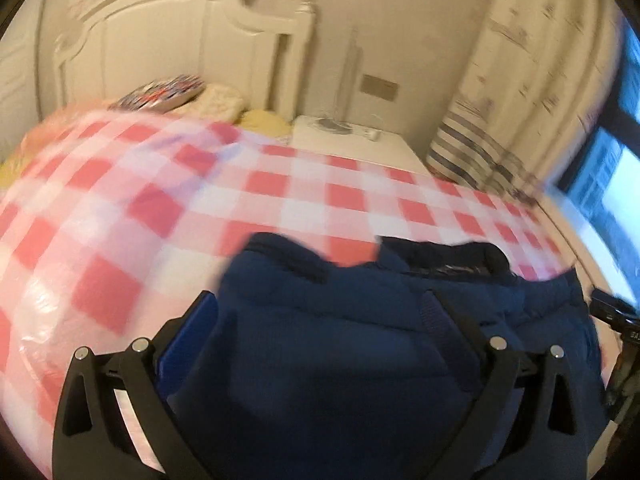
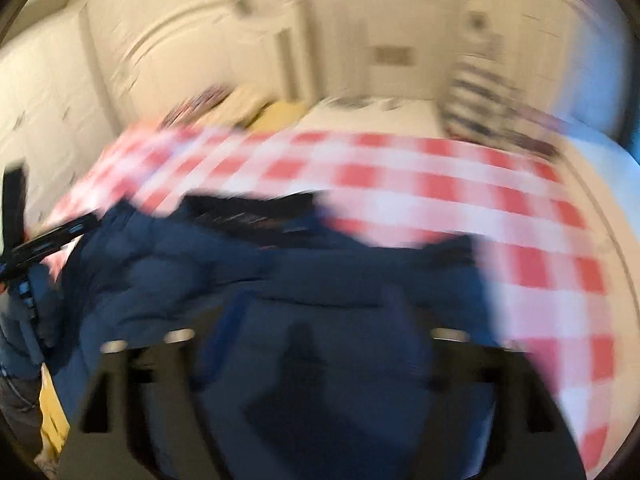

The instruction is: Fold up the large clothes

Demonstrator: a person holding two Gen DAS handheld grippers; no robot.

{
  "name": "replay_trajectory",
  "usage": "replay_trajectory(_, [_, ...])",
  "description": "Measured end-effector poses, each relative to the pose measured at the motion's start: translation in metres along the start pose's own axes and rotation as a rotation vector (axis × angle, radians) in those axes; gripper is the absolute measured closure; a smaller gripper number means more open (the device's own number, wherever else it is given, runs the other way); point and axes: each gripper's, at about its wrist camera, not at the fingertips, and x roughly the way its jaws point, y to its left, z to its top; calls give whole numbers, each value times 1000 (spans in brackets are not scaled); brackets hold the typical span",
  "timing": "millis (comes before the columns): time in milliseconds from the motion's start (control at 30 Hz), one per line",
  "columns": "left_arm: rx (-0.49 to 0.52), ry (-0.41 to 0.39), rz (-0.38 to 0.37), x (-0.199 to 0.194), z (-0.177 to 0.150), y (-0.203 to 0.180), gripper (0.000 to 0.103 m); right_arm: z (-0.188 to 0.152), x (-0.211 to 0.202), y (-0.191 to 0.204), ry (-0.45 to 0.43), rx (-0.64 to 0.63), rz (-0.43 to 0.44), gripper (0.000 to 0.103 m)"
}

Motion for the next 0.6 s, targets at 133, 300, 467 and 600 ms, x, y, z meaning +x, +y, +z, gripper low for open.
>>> replay_trajectory(133, [-64,92,36,21,3,38,2,-11,9,-65,28,187,89,10])
replay_trajectory(300, [-87,200,31,50,4,46,2,-15,47,-48,119,106,121,24])
replay_trajectory(467, [-113,204,-12,56,14,53,4,-7,47,-35,106,24,93,40])
replay_trajectory(600, [-46,202,-59,52,11,39,90,-8,23,-30,-3,10,98,82])
